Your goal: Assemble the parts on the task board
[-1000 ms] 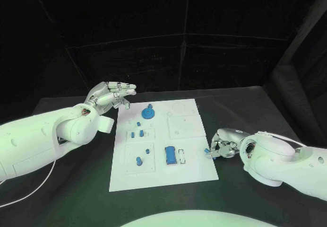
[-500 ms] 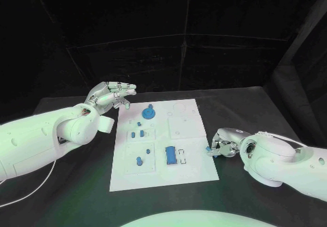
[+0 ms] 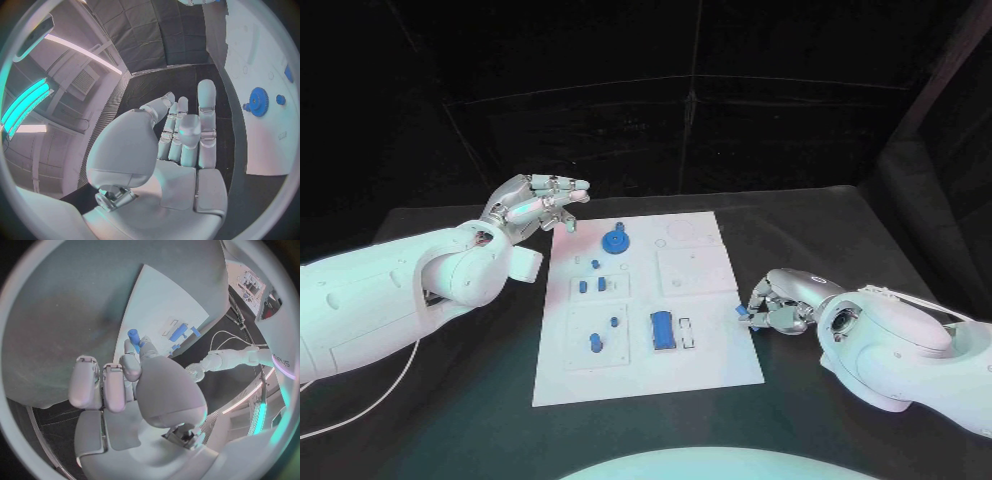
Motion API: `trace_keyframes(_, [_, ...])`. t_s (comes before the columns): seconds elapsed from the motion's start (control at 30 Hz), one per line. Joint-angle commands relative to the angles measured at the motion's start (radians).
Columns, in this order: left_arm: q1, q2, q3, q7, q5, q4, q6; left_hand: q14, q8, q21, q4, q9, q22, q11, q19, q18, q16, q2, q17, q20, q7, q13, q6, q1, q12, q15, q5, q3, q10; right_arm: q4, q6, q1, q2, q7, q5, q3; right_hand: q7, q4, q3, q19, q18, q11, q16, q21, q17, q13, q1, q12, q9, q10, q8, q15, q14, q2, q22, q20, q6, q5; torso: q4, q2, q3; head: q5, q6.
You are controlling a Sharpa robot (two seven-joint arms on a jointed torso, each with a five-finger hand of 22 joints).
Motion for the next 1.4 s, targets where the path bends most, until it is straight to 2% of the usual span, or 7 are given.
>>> trace_keyframes(0.03, [0.001,0.001,0.000,0.004,0.001,0.000,0.009,-0.007,0.005,-0.005,0.000,-0.001,-0.001,0.001,-0.005,0.013,-0.004,0.007,-0.001,0.001,0.001,0.001,-0.004,-0.002,0.006,-0.001,0.001,-0.004,-0.005,0.004,-0.069,0.001,0.024,0.026,0.050,0.000,-0.020,-0.001,0.031,0.006,-0.014,-0.015,0.008,0.003,0.009,0.004,0.011,0.003,0.012,0.016,-0.004,-0.006,0.058,0.002,0.003,-0.005,0.030,-0.003,-0.0007,0.002,0.0001,0.004,0.000])
trace_keyframes(0.13, [0.001,0.002,0.000,0.004,0.001,0.001,0.009,-0.007,0.005,-0.005,0.000,-0.001,-0.001,0.001,-0.005,0.013,-0.004,0.007,-0.001,0.001,0.001,0.001,-0.004,-0.002,0.006,-0.001,0.001,-0.004,-0.005,-0.010,-0.062,0.001,0.063,0.032,0.106,0.000,-0.020,0.006,0.043,0.006,-0.015,-0.015,0.009,0.003,0.010,0.006,0.000,0.004,0.013,0.018,-0.006,-0.006,0.058,-0.005,0.004,-0.005,0.033,-0.004,-0.0022,0.002,-0.0004,0.007,0.000])
trace_keyframes(0.27, [0.001,0.003,0.000,0.004,0.001,0.002,0.011,-0.007,0.005,-0.005,0.000,-0.001,-0.001,0.001,-0.005,0.013,-0.004,0.007,-0.001,0.001,0.001,0.001,-0.004,-0.002,0.006,-0.001,0.001,-0.004,-0.005,-0.032,-0.040,0.001,0.113,0.031,0.173,0.000,-0.021,0.021,0.056,0.007,-0.015,-0.015,0.011,0.005,0.015,0.013,-0.023,0.009,0.016,0.022,-0.007,-0.006,0.059,-0.019,0.007,-0.005,0.041,-0.002,0.0008,0.004,-0.0013,0.007,0.000])
trace_keyframes(0.37, [0.001,0.004,0.000,0.003,0.001,0.003,0.011,-0.007,0.005,-0.005,0.000,-0.001,-0.001,0.001,-0.005,0.013,-0.004,0.007,-0.001,0.001,0.001,0.001,-0.004,-0.002,0.006,-0.001,0.001,-0.004,-0.005,-0.050,-0.025,0.001,0.150,0.027,0.211,0.000,-0.022,0.035,0.065,0.010,-0.016,-0.016,0.014,0.007,0.020,0.021,-0.044,0.017,0.019,0.028,-0.007,-0.006,0.060,-0.027,0.011,-0.005,0.049,-0.001,-0.0010,0.003,0.0002,0.012,-0.002])
trace_keyframes(0.5, [0.001,0.003,0.000,0.003,0.001,0.004,0.011,-0.007,0.005,-0.005,0.000,-0.001,-0.001,0.001,-0.005,0.013,-0.004,0.007,-0.001,0.001,0.001,0.001,-0.004,-0.002,0.006,-0.001,0.001,-0.004,-0.005,-0.069,-0.022,0.001,0.186,0.019,0.233,0.000,-0.025,0.055,0.066,0.011,-0.016,-0.018,0.019,0.008,0.029,0.035,-0.083,0.030,0.025,0.037,-0.005,-0.008,0.062,-0.047,0.014,-0.006,0.061,0.037,-0.0002,0.004,0.0003,0.013,-0.003])
trace_keyframes(0.63, [0.001,0.003,0.000,0.002,0.001,0.005,0.011,-0.007,0.005,-0.005,0.000,-0.001,-0.001,0.001,-0.005,0.013,-0.004,0.007,-0.001,0.001,0.001,0.001,-0.004,-0.002,0.006,-0.001,0.001,-0.004,-0.005,-0.085,-0.019,0.001,0.216,0.010,0.242,0.000,-0.025,0.060,0.068,0.012,-0.016,-0.018,0.022,0.009,0.033,0.042,-0.094,0.036,0.027,0.040,-0.005,-0.008,0.062,-0.052,0.015,-0.006,0.065,0.047,-0.0007,0.004,0.0001,0.015,-0.006])
trace_keyframes(1.4, [0.001,0.002,0.000,0.001,0.001,0.004,0.012,-0.007,0.005,-0.005,0.000,-0.001,-0.001,0.001,-0.005,0.013,-0.004,0.007,-0.001,0.001,0.001,0.001,-0.004,-0.002,0.006,-0.001,0.001,-0.004,-0.005,-0.102,0.036,0.001,0.254,-0.010,0.234,0.000,-0.028,0.063,0.072,0.014,-0.017,-0.020,0.025,0.011,0.039,0.053,-0.101,0.046,0.030,0.046,-0.004,-0.009,0.063,-0.056,0.020,-0.007,0.070,0.054,-0.0014,0.002,0.0004,0.018,-0.012])
